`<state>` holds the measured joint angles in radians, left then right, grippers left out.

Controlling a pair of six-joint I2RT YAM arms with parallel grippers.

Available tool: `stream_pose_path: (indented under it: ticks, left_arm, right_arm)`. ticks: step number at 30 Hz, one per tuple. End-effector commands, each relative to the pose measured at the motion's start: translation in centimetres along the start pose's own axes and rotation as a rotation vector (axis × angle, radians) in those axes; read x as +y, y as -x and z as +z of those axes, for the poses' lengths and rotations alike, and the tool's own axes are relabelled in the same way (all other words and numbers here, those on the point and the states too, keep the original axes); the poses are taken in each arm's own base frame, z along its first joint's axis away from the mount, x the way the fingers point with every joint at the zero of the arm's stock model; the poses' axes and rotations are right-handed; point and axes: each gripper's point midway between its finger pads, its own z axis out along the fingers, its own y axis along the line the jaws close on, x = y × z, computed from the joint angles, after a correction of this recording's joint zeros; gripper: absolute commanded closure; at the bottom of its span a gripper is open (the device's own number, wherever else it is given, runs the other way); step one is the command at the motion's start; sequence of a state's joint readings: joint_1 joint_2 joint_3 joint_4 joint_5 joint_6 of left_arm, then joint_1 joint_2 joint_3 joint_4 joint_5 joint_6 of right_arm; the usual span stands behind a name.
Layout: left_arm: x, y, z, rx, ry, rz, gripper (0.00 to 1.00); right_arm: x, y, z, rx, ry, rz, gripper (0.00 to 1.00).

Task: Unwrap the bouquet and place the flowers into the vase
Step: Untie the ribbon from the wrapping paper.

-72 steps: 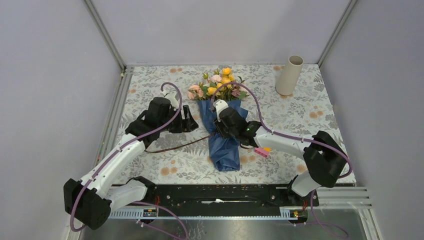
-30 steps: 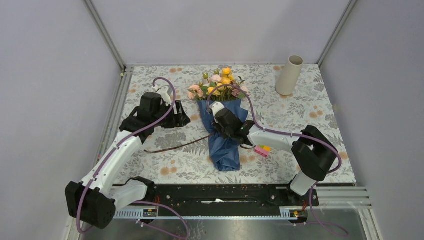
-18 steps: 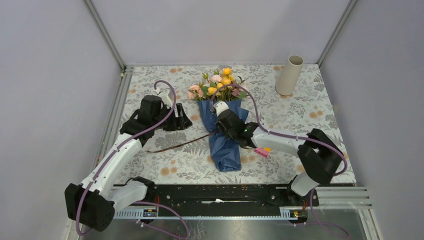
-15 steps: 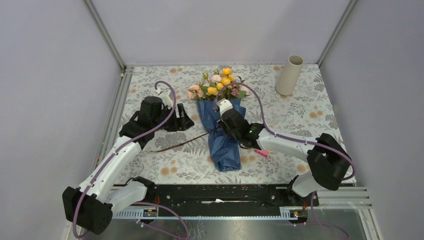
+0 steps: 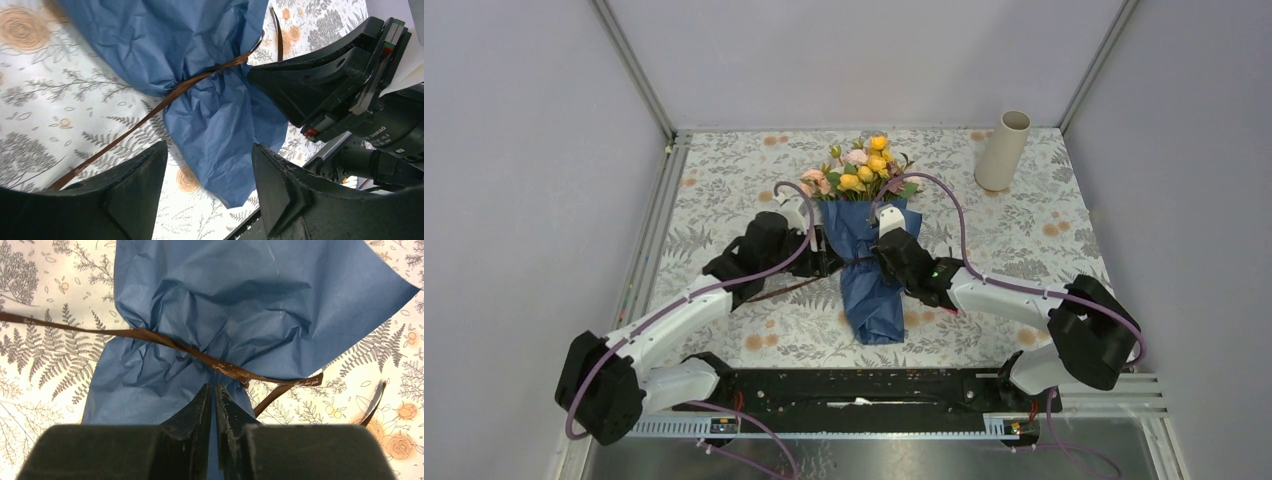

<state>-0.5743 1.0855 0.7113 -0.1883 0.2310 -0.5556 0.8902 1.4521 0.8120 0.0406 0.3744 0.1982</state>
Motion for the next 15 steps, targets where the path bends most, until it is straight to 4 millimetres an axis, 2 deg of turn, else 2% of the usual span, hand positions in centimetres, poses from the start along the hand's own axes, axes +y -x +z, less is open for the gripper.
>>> stream_pose_path:
  ticks: [1,7,15]
  left_arm:
    - [-2.2,2.8,1.8,-0.116,-0.045,0.060,0.34]
    - [-1.4,2.2,3.5,-0.108,-0.012,0.057,0.35]
    - [2.5,0.2,4.6,-0.092,0.132,0.065,0.36]
  right_arm:
    - [1.4,2.0,-0.9,-0.077,0.077,0.036,0.82]
    - [0.6,1.9,-0.5,-0.056,0.032,-0.007,0.71]
    - [0.0,1.7,0.3,-0.033,-0.004,-0.057,0.64]
